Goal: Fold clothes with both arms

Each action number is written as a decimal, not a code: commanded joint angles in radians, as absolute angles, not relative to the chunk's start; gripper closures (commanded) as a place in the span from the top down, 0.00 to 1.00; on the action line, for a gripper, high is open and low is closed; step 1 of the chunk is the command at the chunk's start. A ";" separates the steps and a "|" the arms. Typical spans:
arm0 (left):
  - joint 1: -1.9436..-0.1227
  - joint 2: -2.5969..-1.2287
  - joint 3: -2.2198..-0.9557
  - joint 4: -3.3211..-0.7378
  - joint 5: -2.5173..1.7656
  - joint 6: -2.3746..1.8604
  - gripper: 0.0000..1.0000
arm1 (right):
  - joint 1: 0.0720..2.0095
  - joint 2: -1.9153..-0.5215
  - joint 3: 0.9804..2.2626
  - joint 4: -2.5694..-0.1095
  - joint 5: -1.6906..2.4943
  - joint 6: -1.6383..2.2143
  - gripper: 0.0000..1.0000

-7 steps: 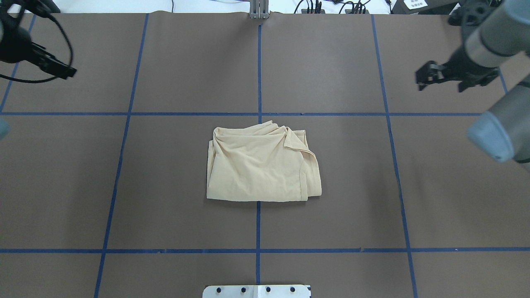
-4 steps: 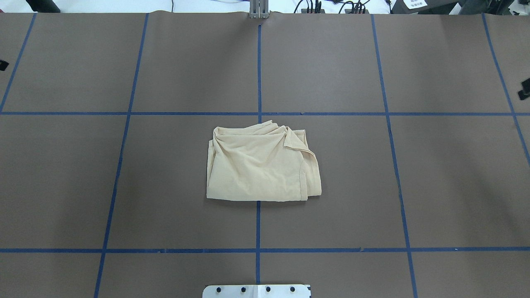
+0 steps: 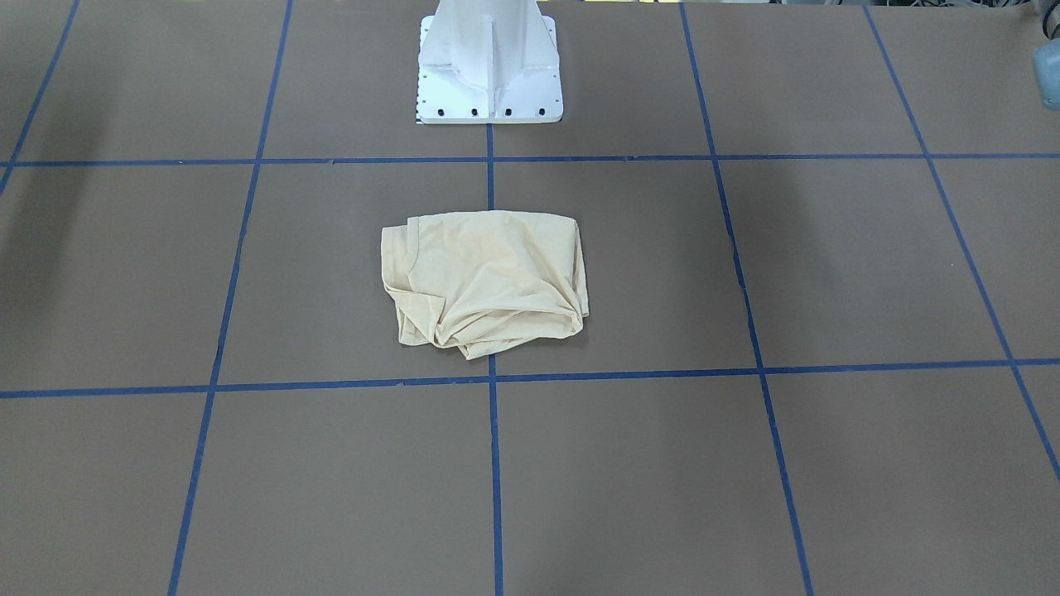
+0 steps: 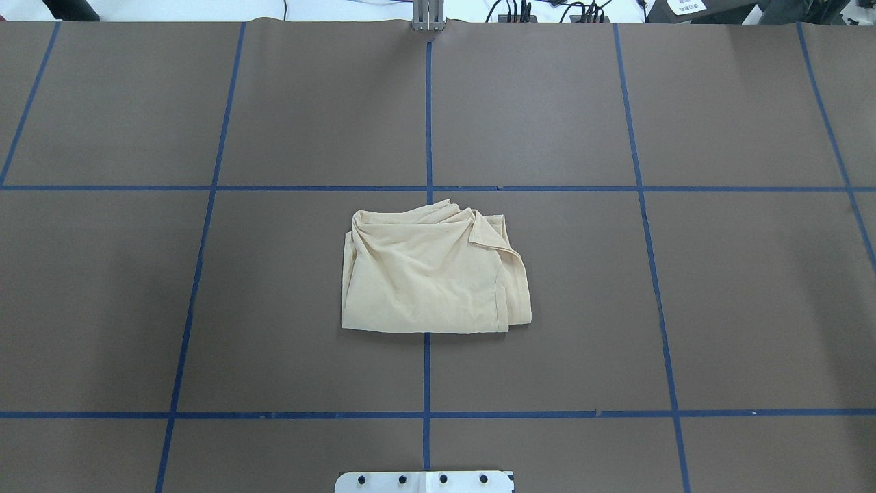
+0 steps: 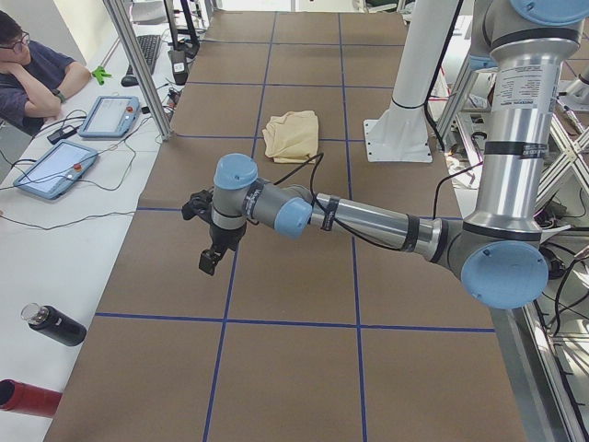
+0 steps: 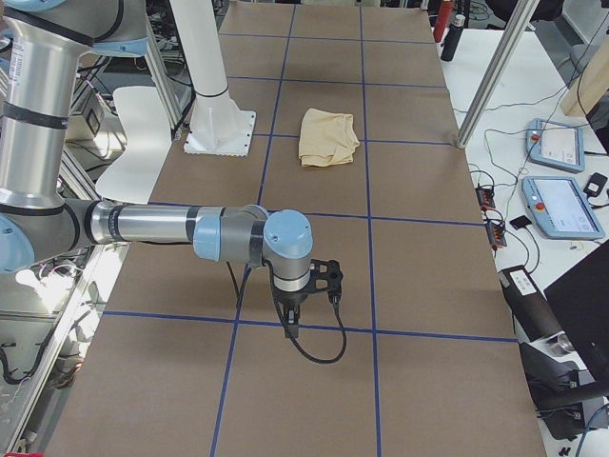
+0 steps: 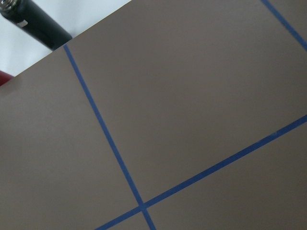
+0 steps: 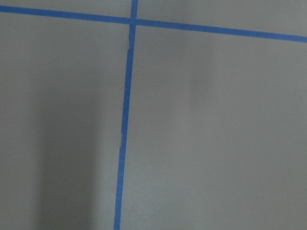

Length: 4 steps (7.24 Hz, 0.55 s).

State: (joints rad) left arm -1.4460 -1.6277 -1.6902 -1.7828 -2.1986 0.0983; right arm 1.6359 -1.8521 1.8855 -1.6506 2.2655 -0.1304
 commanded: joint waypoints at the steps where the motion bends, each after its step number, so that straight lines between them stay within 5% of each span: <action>1: -1.489 -1.594 -1.667 -1.621 -2.285 0.179 1.00 | 1.605 -1.855 1.887 -1.646 2.266 -0.075 1.00; 4: -1.593 -1.517 -1.669 -1.614 -2.374 0.239 1.00 | 1.516 -1.851 1.887 -1.481 2.261 0.118 1.00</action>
State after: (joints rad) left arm -1.5456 -1.5444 -1.6689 -1.6194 -2.3199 0.2354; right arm 1.5401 -1.8497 1.8900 -1.5587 2.2626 0.0480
